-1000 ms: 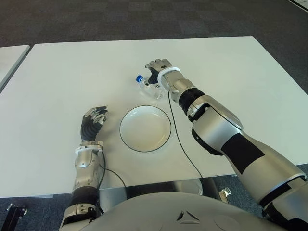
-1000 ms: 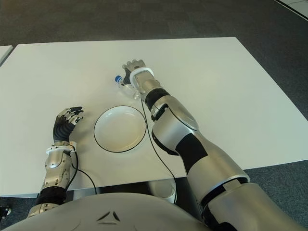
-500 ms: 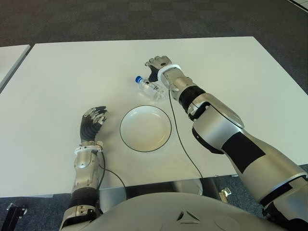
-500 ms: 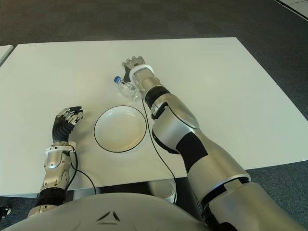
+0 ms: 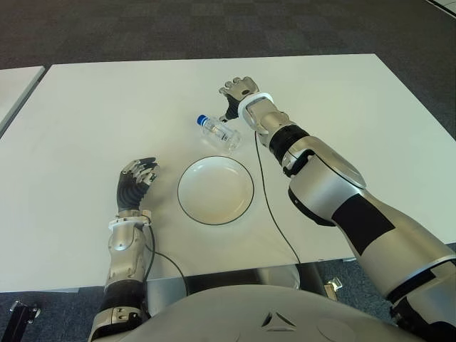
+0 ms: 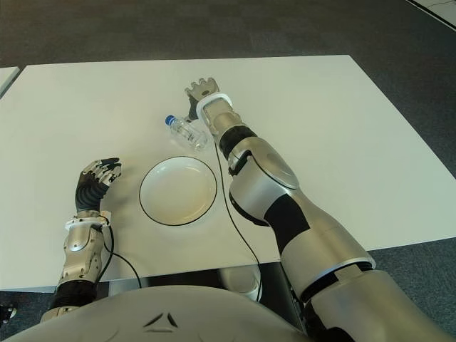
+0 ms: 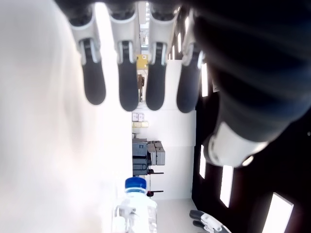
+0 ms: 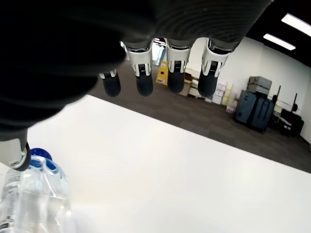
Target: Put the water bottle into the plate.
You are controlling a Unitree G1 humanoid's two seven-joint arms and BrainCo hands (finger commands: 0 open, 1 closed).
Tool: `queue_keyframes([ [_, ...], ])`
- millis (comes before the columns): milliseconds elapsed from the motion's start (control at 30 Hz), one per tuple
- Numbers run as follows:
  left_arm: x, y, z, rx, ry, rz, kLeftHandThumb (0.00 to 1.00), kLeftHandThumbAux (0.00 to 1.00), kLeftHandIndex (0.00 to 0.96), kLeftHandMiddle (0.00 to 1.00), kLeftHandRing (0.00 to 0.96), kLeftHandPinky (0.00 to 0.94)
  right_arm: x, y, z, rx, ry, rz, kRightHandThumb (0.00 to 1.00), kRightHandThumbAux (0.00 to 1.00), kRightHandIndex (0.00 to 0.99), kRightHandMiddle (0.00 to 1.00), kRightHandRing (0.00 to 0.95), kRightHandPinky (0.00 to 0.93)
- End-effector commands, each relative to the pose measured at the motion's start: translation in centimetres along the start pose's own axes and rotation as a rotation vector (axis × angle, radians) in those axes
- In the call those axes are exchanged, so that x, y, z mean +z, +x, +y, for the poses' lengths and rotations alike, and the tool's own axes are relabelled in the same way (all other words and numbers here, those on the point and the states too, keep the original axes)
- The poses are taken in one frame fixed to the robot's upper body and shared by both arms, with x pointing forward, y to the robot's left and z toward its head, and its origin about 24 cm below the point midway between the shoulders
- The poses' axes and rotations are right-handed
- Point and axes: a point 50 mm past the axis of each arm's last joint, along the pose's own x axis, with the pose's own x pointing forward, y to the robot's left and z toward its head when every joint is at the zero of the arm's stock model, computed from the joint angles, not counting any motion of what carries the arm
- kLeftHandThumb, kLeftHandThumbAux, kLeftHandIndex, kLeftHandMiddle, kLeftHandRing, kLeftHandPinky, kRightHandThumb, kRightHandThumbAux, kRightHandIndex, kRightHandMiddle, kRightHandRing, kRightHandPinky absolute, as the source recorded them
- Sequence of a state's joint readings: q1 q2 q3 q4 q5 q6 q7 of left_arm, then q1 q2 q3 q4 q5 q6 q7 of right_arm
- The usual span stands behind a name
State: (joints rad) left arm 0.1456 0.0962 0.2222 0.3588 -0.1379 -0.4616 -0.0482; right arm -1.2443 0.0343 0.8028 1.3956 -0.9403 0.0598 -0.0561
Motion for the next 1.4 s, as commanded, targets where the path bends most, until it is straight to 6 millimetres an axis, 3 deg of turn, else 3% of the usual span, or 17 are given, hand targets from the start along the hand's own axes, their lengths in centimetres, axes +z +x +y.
queue_keyframes([
  [33,-0.4,-0.6,0.2,0.013,-0.003,0.028,0.696,0.723,0.410,0.330,0.335,0.371,0.3,-0.3,2.3,0.047,0.005,-0.001,0.570,0.371,0.000,0.000,0.000,0.000],
  [633,0.0,-1.4,0.5,0.024,0.009,0.028,0.696,0.723,0.410,0.329,0.336,0.373,2.2,-0.9,5.3,0.228,0.173,0.002,0.481,0.384,0.000,0.000,0.000,0.000],
  [800,0.1,-1.5,0.6,0.033,0.006,0.032,0.697,0.724,0.410,0.329,0.343,0.389,3.0,-0.8,4.6,0.286,0.223,-0.005,0.445,0.416,0.068,0.000,0.000,0.000],
  [1000,0.2,-1.6,0.6,0.031,-0.013,0.038,0.698,0.723,0.410,0.330,0.334,0.378,3.3,-1.0,5.3,0.364,0.301,-0.020,0.408,0.422,0.143,0.000,0.000,0.019],
  [1400,0.2,-1.4,0.5,0.022,-0.001,0.037,0.696,0.725,0.410,0.332,0.340,0.383,4.3,-1.1,5.4,0.374,0.371,-0.045,0.395,0.401,0.181,0.001,0.000,0.010],
])
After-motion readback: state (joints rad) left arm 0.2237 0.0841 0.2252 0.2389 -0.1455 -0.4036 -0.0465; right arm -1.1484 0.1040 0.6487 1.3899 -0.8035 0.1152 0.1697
